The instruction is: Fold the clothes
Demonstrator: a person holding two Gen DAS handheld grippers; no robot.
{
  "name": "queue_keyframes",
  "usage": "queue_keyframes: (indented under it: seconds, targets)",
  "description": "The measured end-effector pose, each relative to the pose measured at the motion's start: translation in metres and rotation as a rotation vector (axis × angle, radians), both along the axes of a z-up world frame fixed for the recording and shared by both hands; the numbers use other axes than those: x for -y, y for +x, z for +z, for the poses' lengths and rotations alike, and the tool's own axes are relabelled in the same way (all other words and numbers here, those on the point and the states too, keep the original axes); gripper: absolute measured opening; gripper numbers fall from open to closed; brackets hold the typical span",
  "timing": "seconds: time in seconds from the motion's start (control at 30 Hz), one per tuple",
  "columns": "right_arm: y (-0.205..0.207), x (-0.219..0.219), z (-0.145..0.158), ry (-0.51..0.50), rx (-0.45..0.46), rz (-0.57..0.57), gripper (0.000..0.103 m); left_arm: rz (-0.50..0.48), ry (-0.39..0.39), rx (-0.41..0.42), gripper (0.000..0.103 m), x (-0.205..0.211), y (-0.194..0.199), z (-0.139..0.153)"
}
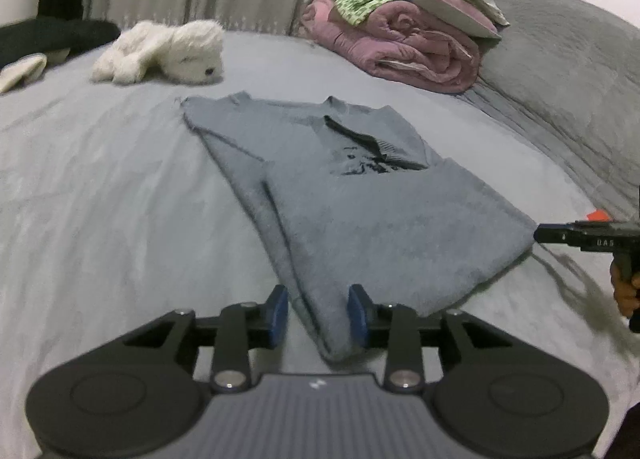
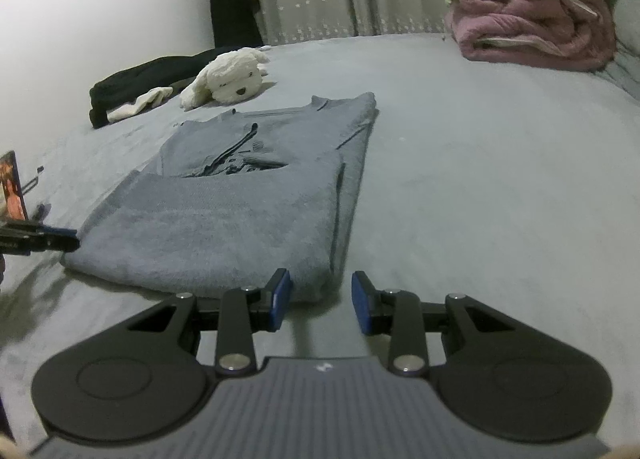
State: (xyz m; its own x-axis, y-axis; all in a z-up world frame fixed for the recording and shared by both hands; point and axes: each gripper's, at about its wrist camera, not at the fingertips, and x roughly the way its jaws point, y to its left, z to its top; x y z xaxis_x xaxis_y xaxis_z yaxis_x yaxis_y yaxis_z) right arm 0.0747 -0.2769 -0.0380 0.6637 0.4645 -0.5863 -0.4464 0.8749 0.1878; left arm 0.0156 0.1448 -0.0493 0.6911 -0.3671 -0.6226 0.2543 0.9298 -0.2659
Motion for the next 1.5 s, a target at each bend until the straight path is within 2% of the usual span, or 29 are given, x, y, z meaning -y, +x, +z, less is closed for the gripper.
queue_keyframes:
  seconds: [0.17, 0.27, 0.4, 0.57, 0.7, 0.83, 1.03, 1.13, 1.2, 1.37, 1.43, 1.47, 1.5]
  targets:
    - [0.0, 0.013, 0.004, 0.098, -0.029, -0.032, 0.035, 0.05, -0.125, -0.057, 0.038, -0.017, -0.001, 0.001]
    - [0.006, 0.02, 0.004, 0.176, -0.071, -0.062, 0.035, 0.072, -0.217, -0.13, 0.039, -0.025, 0.004, -0.004]
    - [0.016, 0.028, -0.002, 0.292, -0.186, -0.077, 0.042, 0.11, -0.335, -0.231, 0.041, -0.035, 0.014, -0.014]
    - [0.031, 0.047, -0.014, 0.418, -0.352, -0.116, 0.042, 0.143, -0.535, -0.367, 0.042, -0.056, 0.027, -0.036]
    - [0.044, 0.057, -0.024, 0.526, -0.468, -0.14, 0.042, 0.143, -0.654, -0.426, 0.042, -0.062, 0.033, -0.054]
    - [0.057, 0.057, -0.033, 0.626, -0.526, -0.119, 0.042, 0.116, -0.69, -0.436, 0.042, -0.055, 0.039, -0.061]
    - [0.071, 0.056, -0.039, 0.717, -0.563, -0.058, 0.041, 0.075, -0.711, -0.437, 0.042, -0.047, 0.049, -0.066]
    - [0.073, 0.073, -0.047, 0.824, -0.614, -0.047, 0.041, 0.058, -0.712, -0.433, 0.042, -0.047, 0.052, -0.067]
    - [0.073, 0.076, -0.047, 0.835, -0.62, -0.045, 0.041, 0.046, -0.706, -0.426, 0.042, -0.046, 0.052, -0.067]
    - [0.072, 0.057, -0.038, 0.732, -0.596, -0.015, 0.04, 0.031, -0.703, -0.407, 0.039, -0.04, 0.052, -0.068]
    - [0.07, 0.05, -0.037, 0.703, -0.582, -0.011, 0.037, 0.026, -0.695, -0.39, 0.03, -0.035, 0.05, -0.069]
    - [0.069, 0.049, -0.037, 0.688, -0.578, -0.016, 0.03, 0.029, -0.692, -0.38, 0.027, -0.032, 0.049, -0.071]
    - [0.069, 0.048, -0.039, 0.682, -0.58, -0.028, 0.021, 0.041, -0.7, -0.375, 0.02, -0.031, 0.047, -0.071]
